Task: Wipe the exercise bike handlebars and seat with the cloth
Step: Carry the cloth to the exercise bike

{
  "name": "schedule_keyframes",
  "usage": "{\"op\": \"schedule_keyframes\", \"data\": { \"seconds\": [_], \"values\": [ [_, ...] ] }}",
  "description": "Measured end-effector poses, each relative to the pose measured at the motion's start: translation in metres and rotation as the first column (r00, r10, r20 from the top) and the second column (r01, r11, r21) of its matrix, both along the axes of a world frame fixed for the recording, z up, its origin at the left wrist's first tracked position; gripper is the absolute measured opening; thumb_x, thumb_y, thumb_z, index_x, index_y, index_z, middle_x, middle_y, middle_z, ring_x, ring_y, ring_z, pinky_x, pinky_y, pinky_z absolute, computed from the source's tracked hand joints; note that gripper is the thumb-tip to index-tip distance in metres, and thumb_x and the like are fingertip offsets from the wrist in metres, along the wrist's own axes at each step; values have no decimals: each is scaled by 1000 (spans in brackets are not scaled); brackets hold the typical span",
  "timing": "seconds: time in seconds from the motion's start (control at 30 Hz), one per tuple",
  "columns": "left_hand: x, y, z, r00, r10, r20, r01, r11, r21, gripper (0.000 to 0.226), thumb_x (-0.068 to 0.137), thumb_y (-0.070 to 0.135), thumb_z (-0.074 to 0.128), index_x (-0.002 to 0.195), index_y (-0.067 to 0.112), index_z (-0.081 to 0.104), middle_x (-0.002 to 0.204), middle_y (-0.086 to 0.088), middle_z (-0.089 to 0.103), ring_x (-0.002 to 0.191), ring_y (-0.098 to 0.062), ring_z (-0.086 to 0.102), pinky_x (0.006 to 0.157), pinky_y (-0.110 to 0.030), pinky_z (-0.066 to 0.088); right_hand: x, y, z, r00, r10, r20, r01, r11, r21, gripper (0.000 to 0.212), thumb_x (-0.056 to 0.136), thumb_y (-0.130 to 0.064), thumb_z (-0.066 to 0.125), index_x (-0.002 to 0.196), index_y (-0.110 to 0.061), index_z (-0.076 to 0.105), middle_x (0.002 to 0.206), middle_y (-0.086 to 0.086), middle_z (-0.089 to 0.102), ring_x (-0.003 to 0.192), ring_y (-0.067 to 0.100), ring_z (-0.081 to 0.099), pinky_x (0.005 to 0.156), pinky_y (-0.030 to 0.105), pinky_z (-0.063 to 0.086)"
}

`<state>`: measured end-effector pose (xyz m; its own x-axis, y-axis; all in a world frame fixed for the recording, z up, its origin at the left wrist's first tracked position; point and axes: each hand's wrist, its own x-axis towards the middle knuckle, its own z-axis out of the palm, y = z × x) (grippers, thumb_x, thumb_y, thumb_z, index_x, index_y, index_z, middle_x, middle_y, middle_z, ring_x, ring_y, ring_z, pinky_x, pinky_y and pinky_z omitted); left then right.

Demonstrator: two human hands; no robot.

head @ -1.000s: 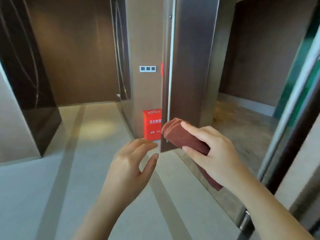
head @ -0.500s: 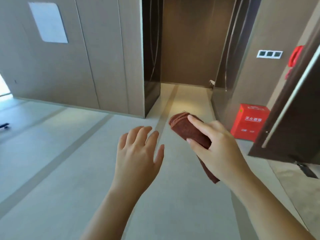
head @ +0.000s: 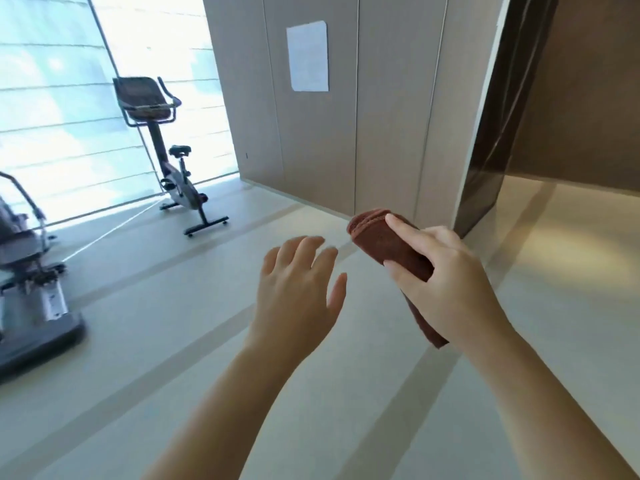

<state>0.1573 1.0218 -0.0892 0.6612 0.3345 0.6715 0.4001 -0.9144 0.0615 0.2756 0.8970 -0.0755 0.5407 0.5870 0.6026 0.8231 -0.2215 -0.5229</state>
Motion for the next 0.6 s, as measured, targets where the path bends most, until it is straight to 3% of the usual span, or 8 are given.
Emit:
{"op": "schedule_keyframes", "data": {
  "seconds": [0.3,0.6],
  "values": [
    [17,124,7,981,193,37,-188,977,-104,31,80,26,66,107,11,64,112,-8,64,104,-28,58,89,-43,43,45,159,-6,971,223,-86,-225,974,-6,51,83,-27,63,129,-40,47,97,-2,53,85,13,52,69,6,38],
    [24,269,-20,952,300,65,-279,934,-224,31,81,23,66,109,10,63,113,-8,63,104,-28,57,90,-42,42,56,322,-30,931,345,-122,-354,934,-57,52,82,-28,63,129,-42,45,96,-3,51,83,12,53,75,18,43]
  ]
}}
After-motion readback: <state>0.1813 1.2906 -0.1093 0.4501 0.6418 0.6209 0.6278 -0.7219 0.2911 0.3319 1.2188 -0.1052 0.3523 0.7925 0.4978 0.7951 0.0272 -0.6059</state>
